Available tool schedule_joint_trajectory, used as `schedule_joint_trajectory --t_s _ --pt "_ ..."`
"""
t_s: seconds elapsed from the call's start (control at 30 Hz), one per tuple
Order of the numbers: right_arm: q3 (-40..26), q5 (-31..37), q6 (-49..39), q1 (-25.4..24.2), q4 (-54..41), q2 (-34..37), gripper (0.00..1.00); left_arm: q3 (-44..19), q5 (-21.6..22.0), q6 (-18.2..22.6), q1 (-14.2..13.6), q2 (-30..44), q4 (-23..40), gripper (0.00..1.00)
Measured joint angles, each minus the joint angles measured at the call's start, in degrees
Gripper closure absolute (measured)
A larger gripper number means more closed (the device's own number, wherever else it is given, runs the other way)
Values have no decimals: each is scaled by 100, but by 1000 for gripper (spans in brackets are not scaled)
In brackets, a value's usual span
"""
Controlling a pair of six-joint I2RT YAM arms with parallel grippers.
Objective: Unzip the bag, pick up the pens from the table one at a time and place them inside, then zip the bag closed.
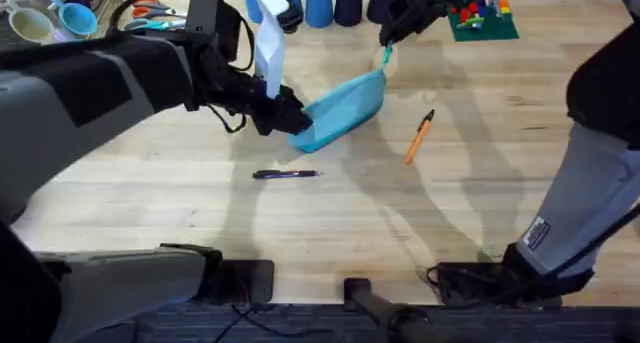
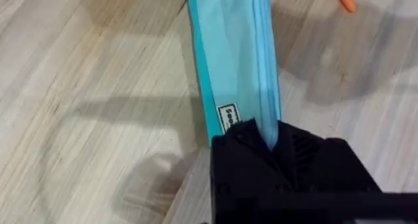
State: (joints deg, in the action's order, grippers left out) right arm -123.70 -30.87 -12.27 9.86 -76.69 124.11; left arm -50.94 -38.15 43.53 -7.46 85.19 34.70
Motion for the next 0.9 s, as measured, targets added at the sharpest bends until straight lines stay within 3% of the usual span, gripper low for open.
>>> schedule_joint_trajectory --t_s 0.9 --pt "-46 -39 -109 38 -157 2 969 0 2 0 0 0 -2 959"
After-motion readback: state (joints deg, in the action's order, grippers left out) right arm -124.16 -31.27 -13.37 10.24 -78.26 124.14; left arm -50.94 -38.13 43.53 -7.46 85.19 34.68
